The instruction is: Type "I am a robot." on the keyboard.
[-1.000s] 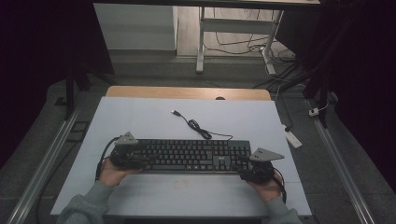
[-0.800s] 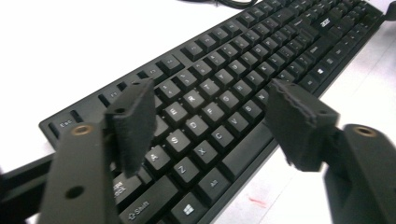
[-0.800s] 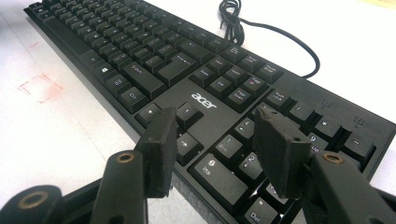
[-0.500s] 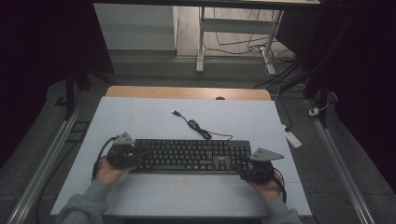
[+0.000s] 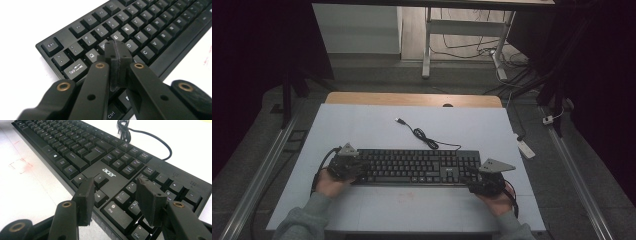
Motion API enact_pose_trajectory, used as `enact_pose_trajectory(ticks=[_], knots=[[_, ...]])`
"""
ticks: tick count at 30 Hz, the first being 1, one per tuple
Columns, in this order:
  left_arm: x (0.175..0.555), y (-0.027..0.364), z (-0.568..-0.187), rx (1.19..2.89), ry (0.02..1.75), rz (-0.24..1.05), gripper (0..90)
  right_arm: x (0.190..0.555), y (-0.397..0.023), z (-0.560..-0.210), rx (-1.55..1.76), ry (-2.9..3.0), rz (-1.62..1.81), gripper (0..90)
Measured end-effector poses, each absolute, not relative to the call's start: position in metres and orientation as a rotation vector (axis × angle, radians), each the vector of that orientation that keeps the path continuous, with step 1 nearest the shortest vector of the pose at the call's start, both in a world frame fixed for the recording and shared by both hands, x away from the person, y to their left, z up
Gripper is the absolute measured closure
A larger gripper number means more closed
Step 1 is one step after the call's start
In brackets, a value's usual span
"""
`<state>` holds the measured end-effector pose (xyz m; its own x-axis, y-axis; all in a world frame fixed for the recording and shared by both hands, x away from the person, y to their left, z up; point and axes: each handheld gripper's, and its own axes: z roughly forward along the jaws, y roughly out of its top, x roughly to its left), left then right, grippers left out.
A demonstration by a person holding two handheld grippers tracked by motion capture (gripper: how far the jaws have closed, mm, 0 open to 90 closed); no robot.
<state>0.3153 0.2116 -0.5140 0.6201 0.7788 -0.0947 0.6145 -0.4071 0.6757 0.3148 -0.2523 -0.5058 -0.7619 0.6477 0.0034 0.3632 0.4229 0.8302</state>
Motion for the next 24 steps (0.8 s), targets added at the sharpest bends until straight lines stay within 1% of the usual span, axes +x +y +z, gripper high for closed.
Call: enact_pose_trajectory(ticks=[18,21,24], knots=[[0.3199,0.209,-0.5229,2.178,1.119,0.291,89.1,0.3147,-0.252,-0.5059,0.872,2.369,1.255,49.4],[0.3187,0.2087,-0.5215,2.18,1.103,0.307,89.1,0.3146,-0.2522,-0.5056,0.869,2.365,1.263,49.4],[0.3156,0.2093,-0.5163,2.141,1.081,0.325,89.0,0.3145,-0.2525,-0.5053,0.869,2.364,1.261,49.4]])
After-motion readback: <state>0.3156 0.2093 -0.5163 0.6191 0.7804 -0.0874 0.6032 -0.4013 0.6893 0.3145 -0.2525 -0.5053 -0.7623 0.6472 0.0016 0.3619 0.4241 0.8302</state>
